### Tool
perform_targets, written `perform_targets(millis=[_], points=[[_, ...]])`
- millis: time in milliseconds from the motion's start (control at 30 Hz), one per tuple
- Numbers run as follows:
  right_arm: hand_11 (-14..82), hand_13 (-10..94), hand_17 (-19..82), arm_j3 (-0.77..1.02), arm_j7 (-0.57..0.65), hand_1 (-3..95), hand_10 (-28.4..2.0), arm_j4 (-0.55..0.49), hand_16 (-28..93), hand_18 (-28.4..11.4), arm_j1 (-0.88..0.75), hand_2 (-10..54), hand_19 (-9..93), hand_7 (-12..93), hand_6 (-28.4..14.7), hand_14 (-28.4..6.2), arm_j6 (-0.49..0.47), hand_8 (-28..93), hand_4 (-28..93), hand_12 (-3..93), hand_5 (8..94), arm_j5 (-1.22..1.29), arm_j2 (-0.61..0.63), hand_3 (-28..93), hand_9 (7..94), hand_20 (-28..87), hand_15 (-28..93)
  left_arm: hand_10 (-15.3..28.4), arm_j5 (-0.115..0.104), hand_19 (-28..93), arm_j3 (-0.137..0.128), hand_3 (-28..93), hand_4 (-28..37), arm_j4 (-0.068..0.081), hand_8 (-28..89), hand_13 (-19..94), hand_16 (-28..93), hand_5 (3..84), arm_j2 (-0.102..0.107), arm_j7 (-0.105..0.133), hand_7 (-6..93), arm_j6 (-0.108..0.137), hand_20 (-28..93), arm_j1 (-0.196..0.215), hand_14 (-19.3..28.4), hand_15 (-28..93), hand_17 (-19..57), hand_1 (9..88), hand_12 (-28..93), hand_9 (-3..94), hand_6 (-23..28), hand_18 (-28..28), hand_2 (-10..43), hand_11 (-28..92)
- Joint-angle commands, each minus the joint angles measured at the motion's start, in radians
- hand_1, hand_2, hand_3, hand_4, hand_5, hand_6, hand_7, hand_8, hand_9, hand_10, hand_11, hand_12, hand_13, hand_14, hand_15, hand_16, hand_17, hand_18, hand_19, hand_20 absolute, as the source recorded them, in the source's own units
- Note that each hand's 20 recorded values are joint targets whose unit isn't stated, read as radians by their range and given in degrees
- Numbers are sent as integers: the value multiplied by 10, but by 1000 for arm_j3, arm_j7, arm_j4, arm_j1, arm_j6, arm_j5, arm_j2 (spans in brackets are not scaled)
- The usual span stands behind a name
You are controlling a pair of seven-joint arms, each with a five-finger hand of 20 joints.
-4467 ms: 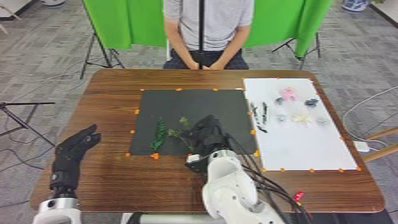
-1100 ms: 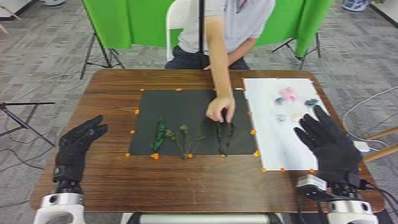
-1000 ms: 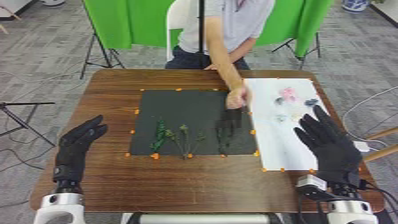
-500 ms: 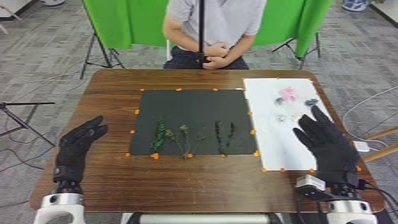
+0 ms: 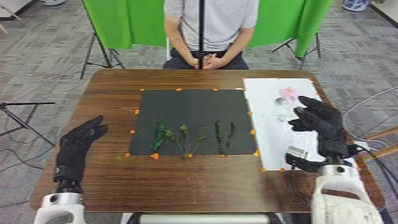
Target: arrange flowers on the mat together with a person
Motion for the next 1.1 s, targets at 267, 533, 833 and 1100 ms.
perform_targets(millis=[267, 533, 833, 1100], points=[[145, 873, 538, -178, 510, 359, -140, 131, 219, -139, 422, -95, 721, 124, -14, -73, -598, -79, -209, 168, 616, -759, 185, 639, 743, 329, 253, 143, 5, 36, -4, 708, -248, 0, -63, 413, -11, 501, 1, -10, 102, 8, 211, 13, 165, 123, 135, 259, 121, 499, 53, 112, -52, 178], [156, 897, 560, -287, 536, 369, -136, 218, 230, -128, 528, -95, 746, 130, -7, -63, -728, -81, -216, 173, 630, -733, 215, 635, 767, 300, 263, 143, 5, 37, -6, 708, -248, -1, -63, 413, -11, 501, 3, -8, 103, 9, 211, 15, 165, 122, 135, 260, 122, 499, 53, 112, -53, 179], [162, 919, 582, -357, 531, 366, -129, 281, 236, -118, 572, -95, 765, 132, -2, -52, -752, -81, -223, 174, 633, -702, 197, 639, 785, 272, 262, 143, 7, 38, -4, 707, -248, 1, -63, 413, -11, 501, 1, -10, 102, 8, 210, 13, 166, 122, 135, 260, 121, 499, 53, 111, -52, 179], [164, 930, 593, -420, 523, 367, -125, 330, 245, -114, 602, -95, 779, 135, 2, -44, -781, -82, -225, 176, 639, -713, 187, 640, 798, 256, 261, 143, 7, 37, -4, 707, -248, 0, -64, 412, -11, 501, 0, -12, 102, 11, 210, 13, 165, 122, 135, 260, 121, 499, 53, 111, -52, 179]])
